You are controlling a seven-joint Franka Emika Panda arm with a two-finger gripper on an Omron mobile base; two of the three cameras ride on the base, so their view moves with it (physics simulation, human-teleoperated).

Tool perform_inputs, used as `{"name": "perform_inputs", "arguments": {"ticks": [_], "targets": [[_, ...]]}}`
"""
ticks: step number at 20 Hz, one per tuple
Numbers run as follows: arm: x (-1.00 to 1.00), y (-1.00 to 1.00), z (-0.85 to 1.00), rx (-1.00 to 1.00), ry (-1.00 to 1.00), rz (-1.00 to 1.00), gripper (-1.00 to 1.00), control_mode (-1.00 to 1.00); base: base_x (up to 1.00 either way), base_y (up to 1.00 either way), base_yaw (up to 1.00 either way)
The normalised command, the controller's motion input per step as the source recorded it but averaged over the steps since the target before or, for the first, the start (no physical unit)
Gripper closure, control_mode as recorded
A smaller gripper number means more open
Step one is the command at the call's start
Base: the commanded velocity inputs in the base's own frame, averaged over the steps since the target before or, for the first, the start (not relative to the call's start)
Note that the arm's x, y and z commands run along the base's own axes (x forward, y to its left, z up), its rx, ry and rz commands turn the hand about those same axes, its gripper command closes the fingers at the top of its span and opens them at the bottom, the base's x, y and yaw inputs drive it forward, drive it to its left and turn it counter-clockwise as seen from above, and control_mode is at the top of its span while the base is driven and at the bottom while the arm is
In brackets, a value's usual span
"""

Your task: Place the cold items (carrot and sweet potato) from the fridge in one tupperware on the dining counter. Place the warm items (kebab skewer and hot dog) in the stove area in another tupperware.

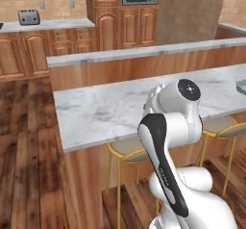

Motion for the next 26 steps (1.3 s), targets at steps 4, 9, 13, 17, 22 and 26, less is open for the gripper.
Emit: {"name": "perform_inputs", "arguments": {"ticks": [4,9,13,17,22,26], "targets": [[0.00,0.00,0.00,0.00,0.00,0.00,-1.00,1.00,0.27,1.00,0.00],[0.00,0.00,0.00,0.00,0.00,0.00,-1.00,1.00,0.41,1.00,0.00],[0.00,0.00,0.00,0.00,0.00,0.00,-1.00,1.00,0.52,1.00,-0.02],[0.00,0.00,0.00,0.00,0.00,0.00,-1.00,1.00,0.67,1.00,-0.06],[0.00,0.00,0.00,0.00,0.00,0.00,-1.00,1.00,0.86,0.98,-0.07],[0.00,0.00,0.00,0.00,0.00,0.00,-1.00,1.00,0.97,0.43,-0.03]]}}
